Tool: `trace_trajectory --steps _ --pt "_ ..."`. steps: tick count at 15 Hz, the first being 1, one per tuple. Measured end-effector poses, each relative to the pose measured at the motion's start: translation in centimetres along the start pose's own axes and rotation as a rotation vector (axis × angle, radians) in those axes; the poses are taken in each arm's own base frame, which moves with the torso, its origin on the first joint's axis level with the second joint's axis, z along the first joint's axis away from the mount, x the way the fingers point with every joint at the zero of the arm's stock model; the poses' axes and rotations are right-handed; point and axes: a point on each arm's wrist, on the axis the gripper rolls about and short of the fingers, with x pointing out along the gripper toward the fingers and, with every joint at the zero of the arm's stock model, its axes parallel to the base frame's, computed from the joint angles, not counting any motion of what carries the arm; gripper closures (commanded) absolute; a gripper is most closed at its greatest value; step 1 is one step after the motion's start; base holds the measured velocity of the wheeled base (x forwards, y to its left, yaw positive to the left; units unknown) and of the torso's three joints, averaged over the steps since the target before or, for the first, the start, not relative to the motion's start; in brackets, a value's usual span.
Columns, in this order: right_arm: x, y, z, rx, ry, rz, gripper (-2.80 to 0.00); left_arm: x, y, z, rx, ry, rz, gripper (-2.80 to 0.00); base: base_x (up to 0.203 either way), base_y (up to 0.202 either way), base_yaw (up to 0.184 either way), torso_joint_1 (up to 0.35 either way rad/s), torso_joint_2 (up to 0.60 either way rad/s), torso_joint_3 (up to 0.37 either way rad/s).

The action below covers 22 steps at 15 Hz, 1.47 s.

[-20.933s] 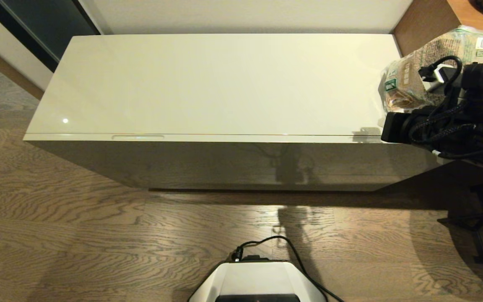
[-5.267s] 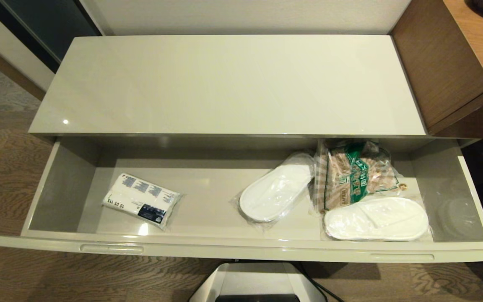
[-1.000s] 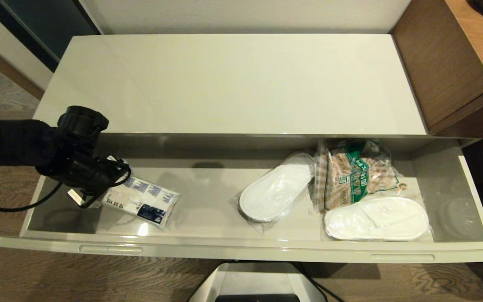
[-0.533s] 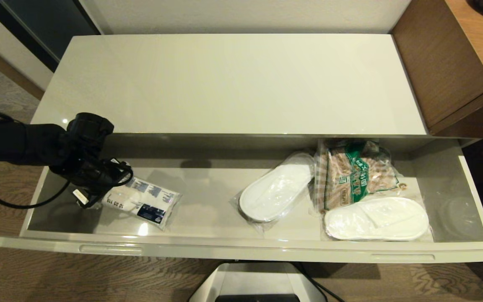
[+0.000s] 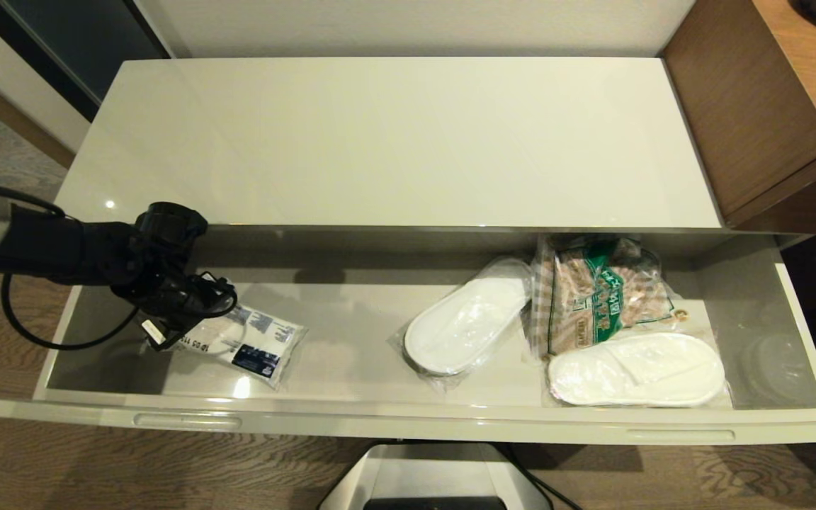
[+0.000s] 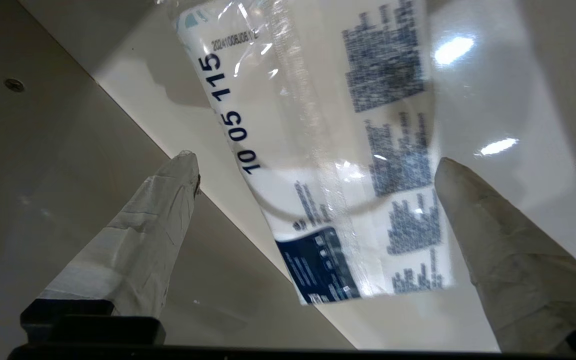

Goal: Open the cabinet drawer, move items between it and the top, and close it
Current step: Take out the tissue from the drawer

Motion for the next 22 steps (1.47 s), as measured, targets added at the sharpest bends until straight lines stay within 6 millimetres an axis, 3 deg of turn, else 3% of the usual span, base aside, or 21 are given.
trace_trajectory --steps 9,22 --pt "0.0 0.0 0.0 0.001 -0.001 0.0 0.0 3.2 0.1 -0.9 0.005 0.03 0.033 -2.8 0.0 0.0 0.0 0.0 0.0 0.0" --pt "0.0 0.0 0.0 0.001 -0.001 0.0 0.0 4.5 0.2 -1.7 0.017 0.056 0.05 -2.8 0.0 0.0 0.0 0.0 0.0 0.0"
